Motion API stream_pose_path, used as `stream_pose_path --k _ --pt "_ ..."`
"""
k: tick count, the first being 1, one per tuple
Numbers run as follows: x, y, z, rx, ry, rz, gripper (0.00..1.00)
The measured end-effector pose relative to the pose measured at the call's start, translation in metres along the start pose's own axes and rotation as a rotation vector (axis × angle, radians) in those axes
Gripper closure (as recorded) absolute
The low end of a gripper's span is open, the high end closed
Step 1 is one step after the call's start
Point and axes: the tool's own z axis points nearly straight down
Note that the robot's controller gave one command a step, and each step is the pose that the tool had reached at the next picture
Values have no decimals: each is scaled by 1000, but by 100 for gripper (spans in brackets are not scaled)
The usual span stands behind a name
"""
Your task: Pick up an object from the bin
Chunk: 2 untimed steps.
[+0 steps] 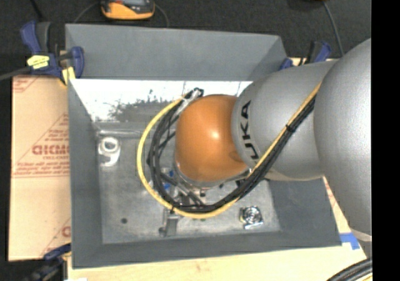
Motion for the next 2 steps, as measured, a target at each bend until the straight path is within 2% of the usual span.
stream_pose_path --k 1,2 --pt "-52 -81 30 5 -5 10 0" --pt "-123 -61 78 -2 -4 27 0"
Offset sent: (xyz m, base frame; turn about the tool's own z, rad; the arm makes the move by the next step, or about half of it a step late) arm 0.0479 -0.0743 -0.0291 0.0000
